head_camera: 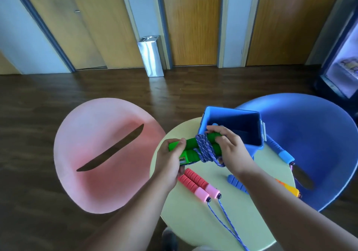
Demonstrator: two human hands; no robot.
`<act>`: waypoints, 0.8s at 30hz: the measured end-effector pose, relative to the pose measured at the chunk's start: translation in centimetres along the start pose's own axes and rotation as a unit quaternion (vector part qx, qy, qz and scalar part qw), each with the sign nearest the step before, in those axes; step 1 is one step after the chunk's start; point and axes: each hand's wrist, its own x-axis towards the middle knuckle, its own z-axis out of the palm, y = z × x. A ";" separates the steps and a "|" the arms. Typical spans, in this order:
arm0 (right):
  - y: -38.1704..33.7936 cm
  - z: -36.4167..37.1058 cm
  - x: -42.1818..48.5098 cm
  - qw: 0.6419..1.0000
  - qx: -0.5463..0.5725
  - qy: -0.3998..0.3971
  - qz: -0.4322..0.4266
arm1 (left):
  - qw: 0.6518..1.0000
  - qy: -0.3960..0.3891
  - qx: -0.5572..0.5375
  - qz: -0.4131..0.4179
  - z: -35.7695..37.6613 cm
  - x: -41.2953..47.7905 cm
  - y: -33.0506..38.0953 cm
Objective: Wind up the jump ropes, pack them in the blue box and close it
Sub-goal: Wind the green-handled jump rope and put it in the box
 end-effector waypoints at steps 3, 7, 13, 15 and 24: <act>2.2 -0.5 0.6 0.999 -0.043 -0.020 0.026 | 0.994 -0.045 0.095 0.036 -0.8 2.8 -0.4; 4.0 -0.8 0.9 0.978 -0.207 0.000 0.000 | 0.971 -0.139 0.189 0.054 -1.2 6.3 0.0; 3.3 -0.3 1.3 0.918 -0.392 -0.018 -0.064 | 0.945 -0.246 0.216 0.026 0.7 10.4 0.5; 3.6 -0.4 1.4 0.895 -0.442 -0.014 -0.048 | 0.935 -0.280 0.218 0.010 1.2 11.7 0.7; 4.7 0.9 1.0 0.879 -0.468 0.083 0.041 | 0.893 -0.369 0.251 -0.059 4.4 15.0 1.0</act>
